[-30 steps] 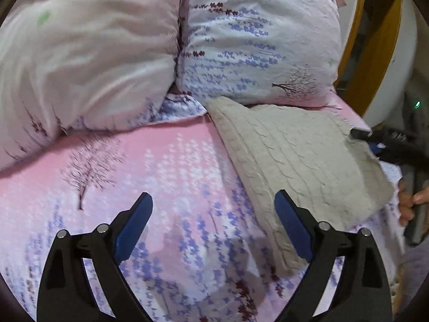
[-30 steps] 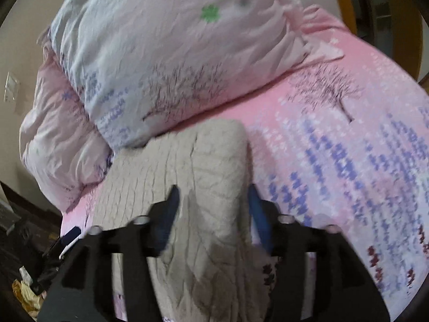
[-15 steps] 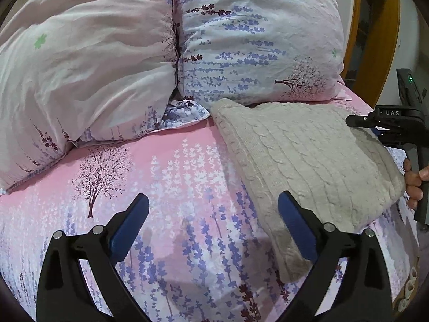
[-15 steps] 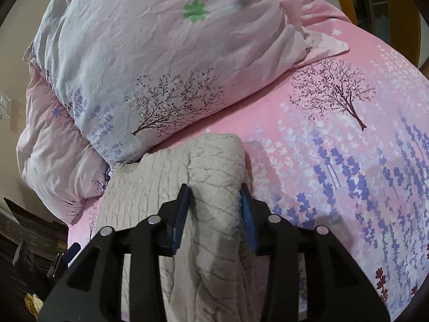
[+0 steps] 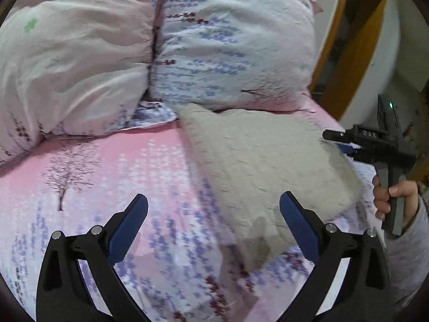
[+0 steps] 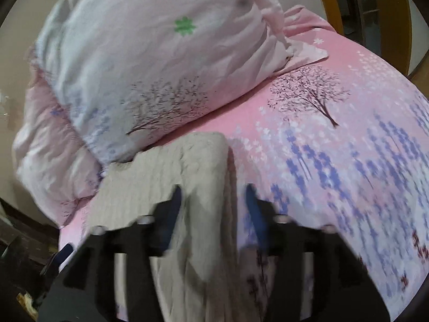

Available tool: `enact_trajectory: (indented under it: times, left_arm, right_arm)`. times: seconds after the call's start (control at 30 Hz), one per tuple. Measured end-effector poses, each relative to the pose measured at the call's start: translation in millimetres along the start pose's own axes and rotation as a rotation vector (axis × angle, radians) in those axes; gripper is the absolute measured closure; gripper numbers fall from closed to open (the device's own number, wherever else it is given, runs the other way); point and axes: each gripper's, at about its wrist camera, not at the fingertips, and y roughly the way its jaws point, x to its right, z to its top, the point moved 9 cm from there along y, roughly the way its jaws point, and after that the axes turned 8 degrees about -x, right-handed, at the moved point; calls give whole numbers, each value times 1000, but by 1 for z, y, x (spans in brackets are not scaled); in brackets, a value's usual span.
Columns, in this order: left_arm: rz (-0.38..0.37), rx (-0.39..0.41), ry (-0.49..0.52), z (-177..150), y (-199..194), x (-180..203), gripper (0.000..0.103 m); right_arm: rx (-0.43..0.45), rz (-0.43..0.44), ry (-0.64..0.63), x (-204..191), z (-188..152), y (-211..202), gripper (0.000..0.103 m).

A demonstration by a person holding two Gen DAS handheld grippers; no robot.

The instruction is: Fold small clothes

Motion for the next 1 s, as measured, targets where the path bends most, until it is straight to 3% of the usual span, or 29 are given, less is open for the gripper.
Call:
enact_trajectory:
  times: [0.23, 0.3, 0.43, 0.47, 0.5, 0.53, 0.7, 0.77, 0.9, 1.0]
  left_arm:
    - [-170, -121, -59, -17, 18, 23, 19]
    - [-156, -138, -47, -23, 23, 28, 19]
    - [-131, -168, -38, -31, 34, 37, 20]
    - [-137, -171, -42, -31, 36, 37, 23]
    - [-154, -180, -49, -32, 40, 39, 34]
    - [-178, -191, -59, -34, 42, 41, 50]
    - [-205, -200, -94, -32, 46, 37, 79]
    - [-223, -200, -93, -33, 43, 35, 82]
    - [-186, -211, -59, -41, 47, 33, 83]
    - [-159, -197, -44, -43, 48, 34, 82]
  right_arm:
    - [-73, 95, 15, 10, -54, -20, 49]
    - [-73, 132, 25, 10, -60, -23, 49]
    - [-102, 99, -8, 10, -69, -16, 50]
    - [-110, 99, -17, 8, -72, -13, 55]
    - [-122, 94, -36, 5, -76, -8, 71]
    - [-120, 75, -51, 4, -78, -7, 80]
    - [0, 111, -76, -5, -64, -38, 91]
    - [11, 90, -108, -8, -63, -44, 92]
    - [-71, -15, -99, 10, -78, -17, 92]
    - [-58, 4, -81, 17, -80, -16, 92]
